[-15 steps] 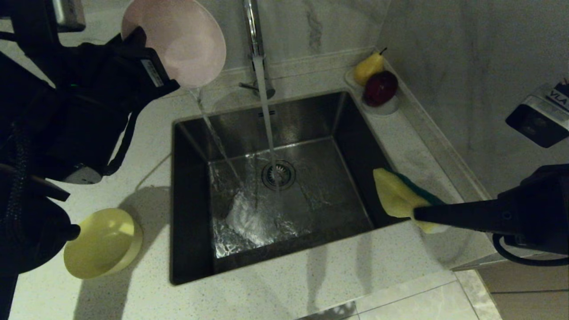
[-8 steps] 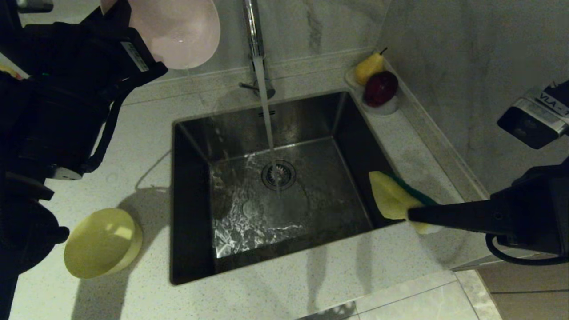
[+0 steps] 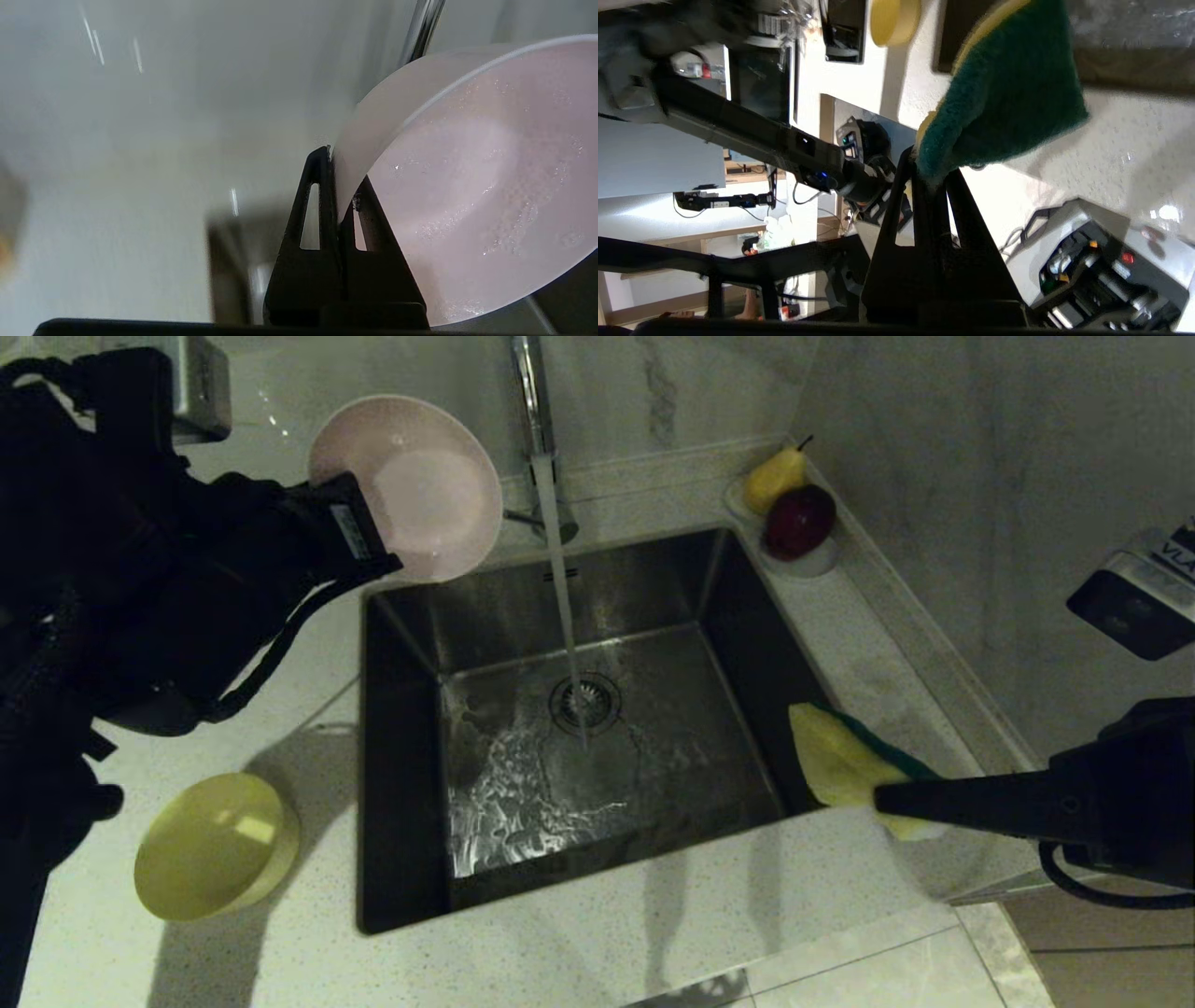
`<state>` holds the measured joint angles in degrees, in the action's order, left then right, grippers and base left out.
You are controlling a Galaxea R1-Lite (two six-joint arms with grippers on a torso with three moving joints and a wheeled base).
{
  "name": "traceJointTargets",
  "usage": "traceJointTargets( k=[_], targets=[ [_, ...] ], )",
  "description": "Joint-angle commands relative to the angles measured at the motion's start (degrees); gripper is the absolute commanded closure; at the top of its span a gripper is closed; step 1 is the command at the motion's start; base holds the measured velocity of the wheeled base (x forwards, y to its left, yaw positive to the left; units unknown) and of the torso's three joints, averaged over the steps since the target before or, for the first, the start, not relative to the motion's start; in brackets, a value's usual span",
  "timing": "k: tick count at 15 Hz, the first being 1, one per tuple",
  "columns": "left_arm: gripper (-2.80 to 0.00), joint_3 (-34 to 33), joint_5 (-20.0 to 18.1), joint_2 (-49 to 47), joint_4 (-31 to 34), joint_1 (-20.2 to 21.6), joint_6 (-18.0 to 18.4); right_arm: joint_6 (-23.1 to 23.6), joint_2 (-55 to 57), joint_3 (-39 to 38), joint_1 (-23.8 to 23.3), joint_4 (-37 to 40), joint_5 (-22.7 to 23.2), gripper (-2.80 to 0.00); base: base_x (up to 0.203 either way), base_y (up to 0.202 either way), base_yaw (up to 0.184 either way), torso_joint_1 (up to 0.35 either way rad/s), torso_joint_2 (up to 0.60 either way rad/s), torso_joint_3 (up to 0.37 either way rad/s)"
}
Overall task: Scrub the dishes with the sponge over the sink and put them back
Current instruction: Place the bowl on the table
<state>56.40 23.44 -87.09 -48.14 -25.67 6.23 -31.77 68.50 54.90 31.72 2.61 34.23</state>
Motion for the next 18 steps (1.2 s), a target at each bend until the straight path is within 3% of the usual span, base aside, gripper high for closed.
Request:
traceJointTargets(
  k=[1,4,5,7,11,14,18],
  targets=[
    [0.00,9.5,1.1,2.4,31.3,0.5,-9.8,-0.1,-1.3,-1.9,-1.6,0.1,0.3,0.00,0.000,0.000,0.000,0.000,0.00,0.000],
    [0.00,30.2,-1.3,3.0,65.6,3.7,-26.5,0.0,-2.4,-2.8,-3.1,0.5,0.5,0.00,0.000,0.000,0.000,0.000,0.00,0.000],
    [0.00,36.1,-4.1,3.0,74.2,6.5,-31.0,0.0,-2.9,-3.3,-3.1,0.5,0.5,0.00,0.000,0.000,0.000,0.000,0.00,0.000],
    [0.00,44.2,-9.0,2.9,87.2,16.0,-37.5,-0.1,-4.2,-3.8,-3.1,1.1,0.4,0.00,0.000,0.000,0.000,0.000,0.00,0.000],
    [0.00,46.9,-14.0,3.3,95.5,33.2,-42.7,0.0,-4.1,-4.9,-3.2,1.3,0.2,0.00,0.000,0.000,0.000,0.000,0.00,0.000],
    [0.00,46.7,-22.1,2.3,96.3,45.7,-44.4,0.1,-3.9,-4.8,-3.2,1.2,0.2,0.00,0.000,0.000,0.000,0.000,0.00,0.000],
    [0.00,40.9,-24.7,-3.2,95.1,54.4,-47.5,0.2,-3.9,-4.9,-3.2,1.3,0.2,0.00,0.000,0.000,0.000,0.000,0.00,0.000]
  ],
)
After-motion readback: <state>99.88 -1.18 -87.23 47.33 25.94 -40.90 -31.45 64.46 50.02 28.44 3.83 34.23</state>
